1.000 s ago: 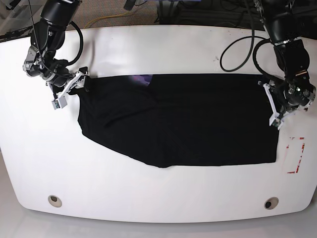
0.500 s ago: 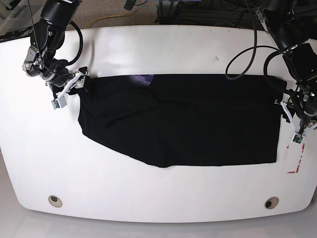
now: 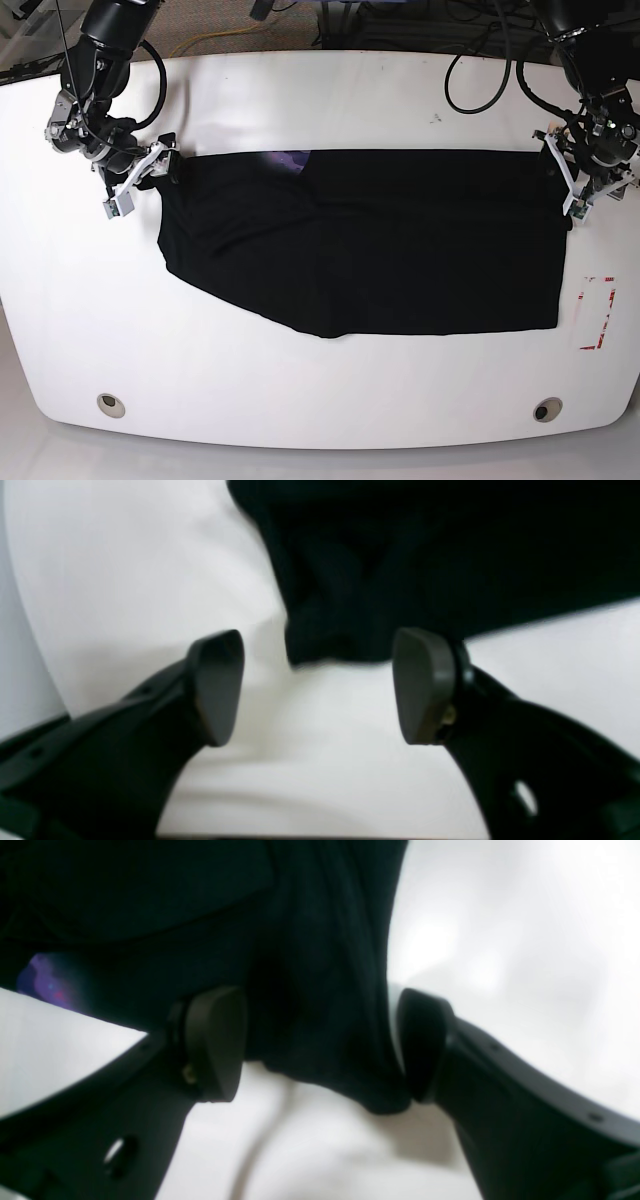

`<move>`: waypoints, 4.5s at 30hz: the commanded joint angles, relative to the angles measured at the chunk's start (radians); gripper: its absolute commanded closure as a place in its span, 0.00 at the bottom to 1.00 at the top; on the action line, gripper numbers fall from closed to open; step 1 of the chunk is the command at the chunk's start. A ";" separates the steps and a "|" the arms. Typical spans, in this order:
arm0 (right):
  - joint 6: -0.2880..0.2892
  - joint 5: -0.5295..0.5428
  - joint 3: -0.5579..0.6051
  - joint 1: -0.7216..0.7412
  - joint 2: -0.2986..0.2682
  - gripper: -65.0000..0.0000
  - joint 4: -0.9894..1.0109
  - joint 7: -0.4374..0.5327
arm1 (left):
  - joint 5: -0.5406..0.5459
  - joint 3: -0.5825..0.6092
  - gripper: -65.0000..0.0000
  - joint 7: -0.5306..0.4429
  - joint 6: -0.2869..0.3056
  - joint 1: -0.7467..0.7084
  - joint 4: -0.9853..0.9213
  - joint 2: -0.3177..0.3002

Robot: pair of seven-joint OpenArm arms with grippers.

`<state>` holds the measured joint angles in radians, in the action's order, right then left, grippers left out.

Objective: Fold the T-shirt properly
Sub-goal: 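Adjust the left gripper's grip on the shirt edge while right holds, then drag the shirt edge with both grippers toward the robot, then release the edge and grasp the shirt's opposite hem with both grippers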

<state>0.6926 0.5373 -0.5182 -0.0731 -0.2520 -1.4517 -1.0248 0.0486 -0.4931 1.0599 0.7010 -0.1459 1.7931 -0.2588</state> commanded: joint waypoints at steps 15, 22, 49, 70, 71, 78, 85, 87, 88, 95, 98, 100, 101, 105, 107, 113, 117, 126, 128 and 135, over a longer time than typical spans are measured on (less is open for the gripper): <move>-0.003 -0.021 -0.003 0.000 -0.013 0.32 -0.005 -0.024 | -0.003 -0.006 0.31 -0.237 -0.003 -0.001 -0.160 -0.046; -0.003 -0.021 -0.003 0.000 -0.011 0.36 -0.010 -0.024 | -0.003 -0.006 0.34 -0.303 -0.003 0.007 -0.289 -0.055; -0.004 -0.018 -0.004 -0.270 -0.045 0.96 -0.280 -0.030 | -0.002 -0.135 0.99 -0.166 -0.003 -0.222 -0.095 -0.053; 0.006 -0.012 -0.093 -0.406 0.047 0.33 -0.528 -0.030 | 0.004 -0.134 0.44 -0.162 -0.003 -0.354 0.202 -0.020; 0.006 -0.012 -0.093 -0.405 0.047 0.33 -0.524 -0.030 | 0.003 -0.131 0.44 -0.162 -0.003 -0.346 0.202 -0.020; 0.006 -0.021 -0.086 -0.344 0.072 0.33 -0.461 -0.030 | -0.005 0.006 0.44 -0.162 -0.003 -0.278 0.123 -0.023; 0.006 -0.023 -0.041 -0.301 0.067 0.33 -0.324 -0.016 | -0.005 0.030 0.44 -0.162 -0.003 -0.157 -0.025 -0.027; 0.006 -0.023 -0.041 -0.294 0.067 0.33 -0.294 -0.015 | -0.011 0.030 0.44 -0.162 -0.003 -0.122 -0.069 -0.060; 0.006 -0.023 -0.043 -0.287 0.066 0.33 -0.283 -0.015 | -0.017 0.030 0.44 -0.163 -0.003 -0.105 -0.098 -0.075; 0.006 -0.021 -0.044 -0.282 0.024 0.33 -0.311 -0.016 | -0.013 -0.020 0.44 -0.163 -0.003 -0.016 -0.149 -0.136; 0.006 -0.019 -0.044 -0.285 0.004 0.33 -0.358 -0.016 | -0.013 -0.045 0.44 -0.163 -0.003 -0.016 -0.098 -0.136; 0.006 -0.018 -0.044 -0.282 -0.005 0.33 -0.381 -0.018 | -0.013 -0.043 0.44 -0.163 -0.003 -0.021 -0.060 -0.136; 0.006 -0.019 -0.043 -0.281 -0.008 0.33 -0.386 -0.018 | -0.013 -0.043 0.44 -0.163 -0.003 -0.024 -0.046 -0.135; 0.006 -0.023 -0.036 -0.198 -0.011 0.33 -0.372 -0.024 | -0.013 -0.046 0.44 -0.162 -0.003 -0.048 -0.031 -0.104; 0.006 -0.023 -0.033 -0.150 -0.013 0.33 -0.326 -0.032 | -0.013 -0.048 0.44 -0.162 -0.003 -0.057 -0.014 -0.086; 0.006 -0.078 -0.010 0.042 -0.031 0.33 -0.113 -0.036 | -0.016 -0.049 0.44 -0.162 -0.003 -0.091 0.007 -0.043; 0.006 -0.156 0.056 0.163 -0.036 0.33 0.013 -0.030 | -0.017 -0.051 0.44 -0.162 -0.003 -0.099 0.004 -0.033; 0.006 -0.174 0.160 0.282 -0.028 0.33 0.081 -0.015 | -0.017 -0.049 0.44 -0.162 -0.003 -0.106 0.003 -0.037; 0.006 -0.174 0.201 0.287 -0.011 0.33 0.082 -0.015 | -0.017 -0.049 0.44 -0.162 -0.003 -0.106 0.003 -0.037; 0.006 -0.187 0.209 0.287 0.070 0.33 0.082 -0.010 | -0.020 -0.051 0.44 -0.162 -0.003 -0.045 0.004 -0.033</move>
<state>0.6994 0.3435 -0.3019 0.1902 -0.1741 -1.3525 -1.0512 0.0216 -0.5362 0.9161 0.7048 -0.2337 1.7802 -0.2741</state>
